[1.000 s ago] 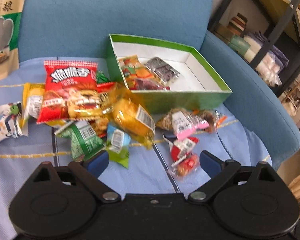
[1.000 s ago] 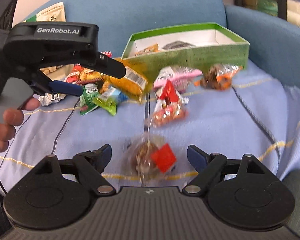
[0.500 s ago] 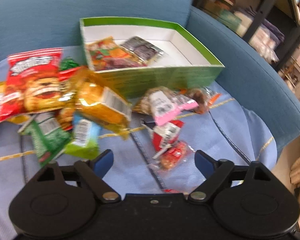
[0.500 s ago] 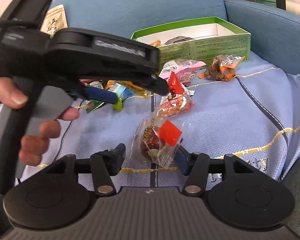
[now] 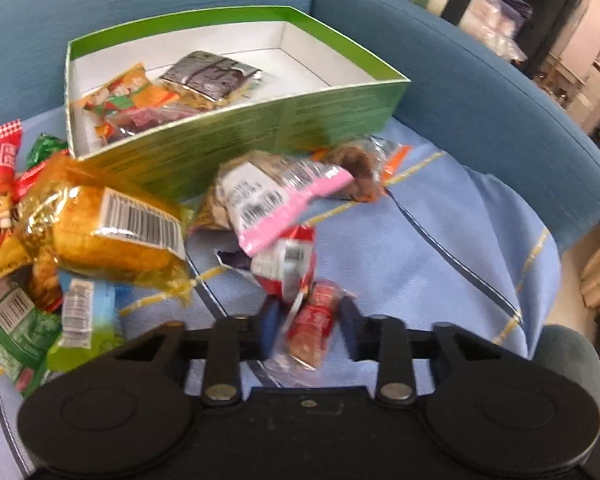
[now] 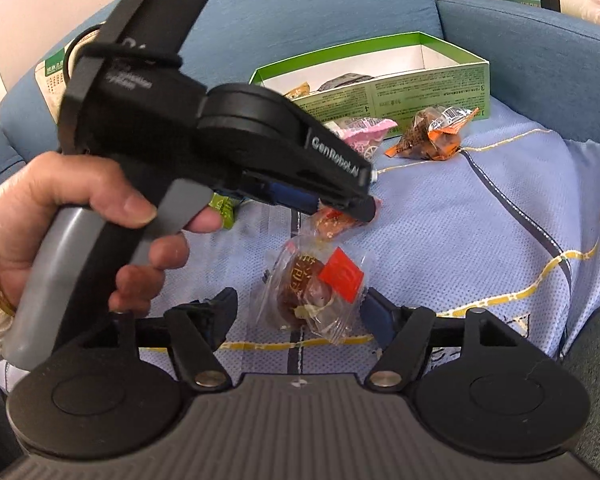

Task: Organize snacks

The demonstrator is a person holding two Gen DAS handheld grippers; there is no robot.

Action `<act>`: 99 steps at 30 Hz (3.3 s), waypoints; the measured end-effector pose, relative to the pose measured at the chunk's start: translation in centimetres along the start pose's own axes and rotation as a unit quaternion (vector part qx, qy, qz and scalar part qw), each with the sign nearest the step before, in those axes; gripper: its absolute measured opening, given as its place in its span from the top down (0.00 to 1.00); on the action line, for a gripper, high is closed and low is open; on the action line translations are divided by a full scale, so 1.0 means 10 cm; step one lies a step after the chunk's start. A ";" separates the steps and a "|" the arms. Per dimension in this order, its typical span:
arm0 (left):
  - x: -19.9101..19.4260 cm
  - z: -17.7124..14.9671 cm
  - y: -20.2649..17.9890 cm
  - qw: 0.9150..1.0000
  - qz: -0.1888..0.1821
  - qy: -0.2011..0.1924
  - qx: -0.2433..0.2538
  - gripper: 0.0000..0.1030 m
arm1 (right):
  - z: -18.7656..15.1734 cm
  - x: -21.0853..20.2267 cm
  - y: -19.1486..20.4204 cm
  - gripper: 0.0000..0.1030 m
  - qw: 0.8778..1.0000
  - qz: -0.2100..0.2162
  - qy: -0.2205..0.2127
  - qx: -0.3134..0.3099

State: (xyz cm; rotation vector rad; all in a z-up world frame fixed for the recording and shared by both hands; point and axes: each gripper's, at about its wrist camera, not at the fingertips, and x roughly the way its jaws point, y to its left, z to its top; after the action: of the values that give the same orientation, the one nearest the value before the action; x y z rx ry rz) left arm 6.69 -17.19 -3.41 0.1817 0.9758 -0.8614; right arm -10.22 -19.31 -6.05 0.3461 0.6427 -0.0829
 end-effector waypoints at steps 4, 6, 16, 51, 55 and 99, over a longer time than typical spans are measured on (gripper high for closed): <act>-0.10 -0.10 0.09 1.000 -0.015 0.000 -0.017 0.90 | 0.00 -0.01 -0.01 0.00 1.000 -0.005 -0.002 0.002; -0.16 -0.14 0.17 0.999 -0.013 -0.003 -0.031 0.92 | 0.00 -0.01 -0.01 0.00 1.000 -0.007 -0.002 -0.002; -0.65 -0.33 0.47 0.995 0.010 -0.041 -0.094 0.90 | 0.07 0.00 0.01 0.00 1.000 -0.015 -0.009 -0.018; -1.06 -0.14 0.41 0.990 -0.026 -0.108 -0.084 0.89 | 0.80 -0.14 -0.27 0.24 0.997 0.002 -0.074 -0.024; -1.21 0.27 0.45 0.983 0.003 -0.156 -0.095 0.89 | 1.16 -0.01 -0.31 0.23 0.995 0.005 -0.098 -0.033; -1.30 0.01 0.75 0.958 0.162 -0.165 -0.167 0.00 | 0.98 0.25 -0.25 0.00 0.993 0.016 -0.077 -0.091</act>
State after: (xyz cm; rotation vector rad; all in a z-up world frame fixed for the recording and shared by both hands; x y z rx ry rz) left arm 8.59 -5.05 5.15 -0.0906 0.7356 -0.3989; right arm -3.08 -24.87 -1.00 0.1719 0.4877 -0.0193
